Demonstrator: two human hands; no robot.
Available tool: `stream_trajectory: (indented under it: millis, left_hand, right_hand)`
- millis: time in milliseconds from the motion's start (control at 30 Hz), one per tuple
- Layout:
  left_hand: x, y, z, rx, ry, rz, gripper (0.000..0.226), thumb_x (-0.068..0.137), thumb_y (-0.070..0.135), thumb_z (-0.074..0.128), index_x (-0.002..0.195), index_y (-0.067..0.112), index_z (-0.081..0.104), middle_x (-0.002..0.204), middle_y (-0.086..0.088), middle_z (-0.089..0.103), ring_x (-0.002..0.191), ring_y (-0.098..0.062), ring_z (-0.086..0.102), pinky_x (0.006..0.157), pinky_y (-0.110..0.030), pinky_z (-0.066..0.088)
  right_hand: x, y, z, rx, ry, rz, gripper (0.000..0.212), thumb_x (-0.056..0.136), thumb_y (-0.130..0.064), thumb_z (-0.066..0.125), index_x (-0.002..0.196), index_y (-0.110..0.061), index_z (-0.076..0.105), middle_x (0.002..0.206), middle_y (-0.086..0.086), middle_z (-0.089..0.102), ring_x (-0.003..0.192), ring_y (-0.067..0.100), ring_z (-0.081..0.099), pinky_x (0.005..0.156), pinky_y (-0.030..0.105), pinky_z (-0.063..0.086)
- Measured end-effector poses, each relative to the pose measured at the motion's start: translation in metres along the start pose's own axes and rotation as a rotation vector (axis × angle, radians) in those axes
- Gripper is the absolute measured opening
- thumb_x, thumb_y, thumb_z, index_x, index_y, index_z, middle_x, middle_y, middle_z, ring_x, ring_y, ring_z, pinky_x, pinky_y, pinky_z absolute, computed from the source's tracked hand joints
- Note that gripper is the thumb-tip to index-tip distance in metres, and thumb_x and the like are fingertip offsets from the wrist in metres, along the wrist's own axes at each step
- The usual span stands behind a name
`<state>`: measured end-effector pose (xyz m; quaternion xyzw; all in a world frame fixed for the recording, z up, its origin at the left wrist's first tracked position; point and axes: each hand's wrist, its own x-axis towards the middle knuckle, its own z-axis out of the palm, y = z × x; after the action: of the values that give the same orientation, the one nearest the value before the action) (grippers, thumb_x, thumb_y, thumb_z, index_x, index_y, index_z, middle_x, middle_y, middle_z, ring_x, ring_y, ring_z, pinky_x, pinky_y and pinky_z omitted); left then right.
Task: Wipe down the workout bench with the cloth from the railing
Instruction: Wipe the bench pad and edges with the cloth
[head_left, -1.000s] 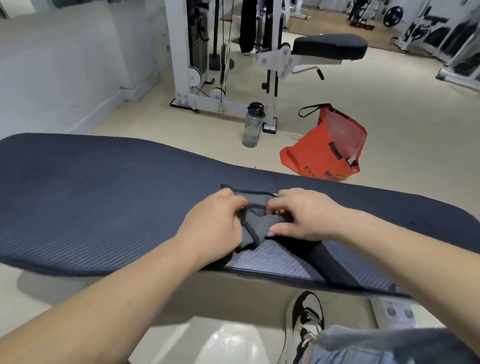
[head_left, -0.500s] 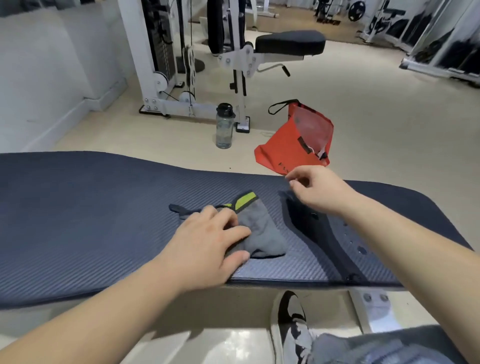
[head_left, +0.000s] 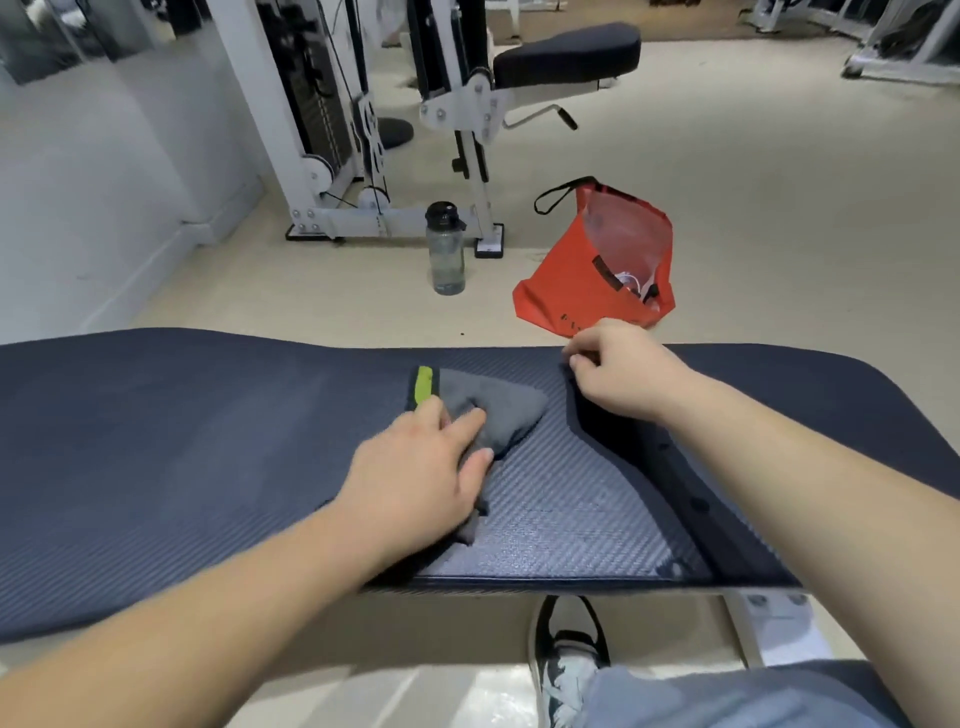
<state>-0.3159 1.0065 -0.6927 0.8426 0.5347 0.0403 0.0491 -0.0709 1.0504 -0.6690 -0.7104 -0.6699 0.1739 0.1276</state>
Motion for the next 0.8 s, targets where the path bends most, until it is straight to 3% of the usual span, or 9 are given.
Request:
stream_trajectory:
  millis: [67, 167, 233, 300, 367, 400, 567, 700, 800]
  left_hand:
    - [0.029, -0.019, 0.001, 0.077, 0.012, -0.101, 0.047, 0.099, 0.054, 0.04, 0.142, 0.035, 0.048, 0.142, -0.014, 0.048, 0.115, -0.037, 0.058, 0.086, -0.044, 0.053]
    - [0.06, -0.007, 0.003, -0.025, -0.001, -0.38, 0.048, 0.102, 0.048, 0.037, 0.14, 0.023, 0.05, 0.136, -0.018, 0.047, 0.115, -0.042, 0.055, 0.086, -0.045, 0.049]
    - [0.056, 0.031, 0.009, -0.039, -0.004, -0.295, 0.052, 0.101, 0.049, 0.036, 0.143, 0.02, 0.045, 0.132, -0.015, 0.046, 0.116, -0.04, 0.056, 0.086, -0.044, 0.049]
    - [0.034, 0.058, 0.011, -0.011, 0.026, -0.012, 0.052, 0.1, 0.052, 0.037, 0.144, 0.026, 0.043, 0.127, -0.01, 0.048, 0.115, -0.035, 0.057, 0.084, -0.044, 0.051]
    - [0.04, 0.051, 0.009, -0.014, 0.01, 0.15, 0.048, 0.098, 0.055, 0.039, 0.141, 0.033, 0.045, 0.122, -0.006, 0.051, 0.113, -0.032, 0.059, 0.083, -0.044, 0.052]
    - [0.053, 0.039, 0.009, 0.014, 0.001, 0.145, 0.046, 0.098, 0.054, 0.039, 0.139, 0.034, 0.046, 0.121, -0.006, 0.052, 0.112, -0.032, 0.059, 0.083, -0.044, 0.054]
    - [0.093, 0.034, 0.011, -0.017, 0.007, -0.238, 0.046, 0.101, 0.047, 0.038, 0.139, 0.023, 0.05, 0.128, -0.013, 0.049, 0.117, -0.037, 0.055, 0.086, -0.044, 0.049]
    - [0.046, 0.045, 0.012, -0.061, 0.008, 0.137, 0.05, 0.098, 0.057, 0.039, 0.145, 0.038, 0.043, 0.123, -0.002, 0.05, 0.117, -0.028, 0.055, 0.087, -0.043, 0.053]
    - [0.062, -0.002, 0.007, 0.014, 0.002, 0.09, 0.048, 0.097, 0.059, 0.041, 0.143, 0.046, 0.045, 0.129, -0.002, 0.053, 0.119, -0.029, 0.057, 0.092, -0.045, 0.054]
  right_hand:
    - [-0.004, 0.005, -0.003, 0.032, 0.039, 0.002, 0.03, 0.1, -0.02, 0.052, 0.119, -0.015, 0.074, 0.128, 0.005, 0.061, 0.119, 0.027, 0.058, 0.103, 0.039, 0.048]
    - [-0.008, 0.013, -0.005, 0.044, 0.026, 0.03, 0.031, 0.098, -0.019, 0.051, 0.119, -0.018, 0.074, 0.129, 0.003, 0.067, 0.118, 0.025, 0.061, 0.104, 0.041, 0.051]
    - [-0.008, 0.019, -0.007, 0.051, 0.008, 0.056, 0.032, 0.097, -0.019, 0.05, 0.118, -0.022, 0.074, 0.129, 0.002, 0.069, 0.116, 0.025, 0.063, 0.102, 0.042, 0.052]
    - [-0.008, 0.023, -0.007, 0.064, 0.017, 0.069, 0.033, 0.096, -0.017, 0.05, 0.119, -0.023, 0.073, 0.129, 0.003, 0.07, 0.118, 0.025, 0.063, 0.103, 0.041, 0.051]
    - [-0.007, 0.024, -0.007, 0.086, 0.028, 0.071, 0.036, 0.095, -0.014, 0.049, 0.12, -0.023, 0.072, 0.129, 0.002, 0.07, 0.118, 0.025, 0.062, 0.103, 0.042, 0.051]
    - [-0.008, 0.023, -0.008, 0.093, 0.027, 0.068, 0.037, 0.095, -0.012, 0.048, 0.121, -0.023, 0.072, 0.128, 0.002, 0.07, 0.118, 0.025, 0.062, 0.102, 0.043, 0.051]
    - [-0.007, 0.025, -0.006, 0.086, 0.015, 0.052, 0.039, 0.095, -0.011, 0.047, 0.125, -0.022, 0.069, 0.128, 0.001, 0.069, 0.116, 0.024, 0.062, 0.101, 0.044, 0.053]
    - [-0.004, 0.023, -0.003, 0.045, 0.043, 0.069, 0.032, 0.09, -0.015, 0.047, 0.107, -0.026, 0.072, 0.115, -0.001, 0.072, 0.111, 0.028, 0.065, 0.094, 0.044, 0.055]
    - [-0.004, 0.016, -0.004, 0.022, 0.083, 0.075, 0.036, 0.093, -0.021, 0.048, 0.121, -0.029, 0.069, 0.127, -0.002, 0.07, 0.119, 0.027, 0.062, 0.099, 0.046, 0.053]
